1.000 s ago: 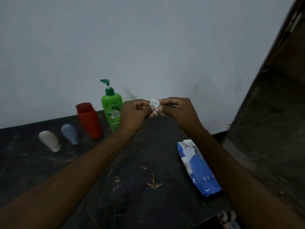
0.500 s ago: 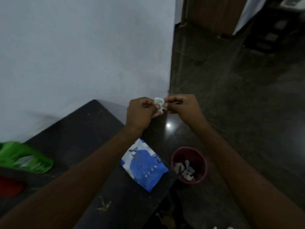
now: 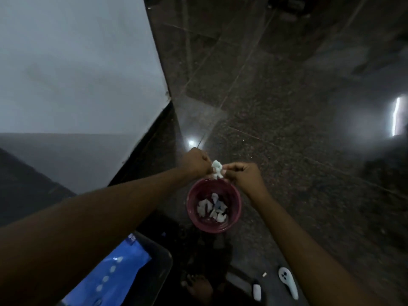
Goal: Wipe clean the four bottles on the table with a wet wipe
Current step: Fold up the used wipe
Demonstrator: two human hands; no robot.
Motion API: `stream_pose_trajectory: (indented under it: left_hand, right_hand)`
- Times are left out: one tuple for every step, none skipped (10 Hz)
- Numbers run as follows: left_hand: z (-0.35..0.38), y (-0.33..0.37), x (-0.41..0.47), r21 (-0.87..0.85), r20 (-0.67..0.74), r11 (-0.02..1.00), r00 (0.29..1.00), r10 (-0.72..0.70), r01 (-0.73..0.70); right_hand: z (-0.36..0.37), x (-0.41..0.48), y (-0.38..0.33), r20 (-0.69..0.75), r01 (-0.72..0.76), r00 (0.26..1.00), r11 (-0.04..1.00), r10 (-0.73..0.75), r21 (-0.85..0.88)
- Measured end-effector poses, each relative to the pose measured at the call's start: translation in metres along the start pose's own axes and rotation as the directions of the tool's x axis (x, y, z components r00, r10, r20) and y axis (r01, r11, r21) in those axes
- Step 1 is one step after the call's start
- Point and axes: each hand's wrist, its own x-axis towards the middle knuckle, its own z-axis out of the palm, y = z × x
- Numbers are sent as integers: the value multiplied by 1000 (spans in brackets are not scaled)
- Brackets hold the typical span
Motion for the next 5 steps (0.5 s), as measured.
stream_pose_trajectory:
  left_hand:
    - [35,-20,40,116,54,992,997,-57,51]
    - [69,-47,74,199,98,978,992,-80,60]
    - [104,-79,100,298,142,954,986,-91,46]
    - [136,-117,123,267,212,957,962,-171,111]
    - [154,-141,135,406,260,910,943,-208,88]
  right_hand:
    - [0,34,53,-44,-100,994,992,103,71]
    - [2,64,104,-79,-176,980,978,185,108]
    - [4,88,152,-115,-241,960,963,255,120]
    - [6,101,190,-140,-279,948,958,285,58]
    - [12,107,219,-175,-324,932,946,318,-5]
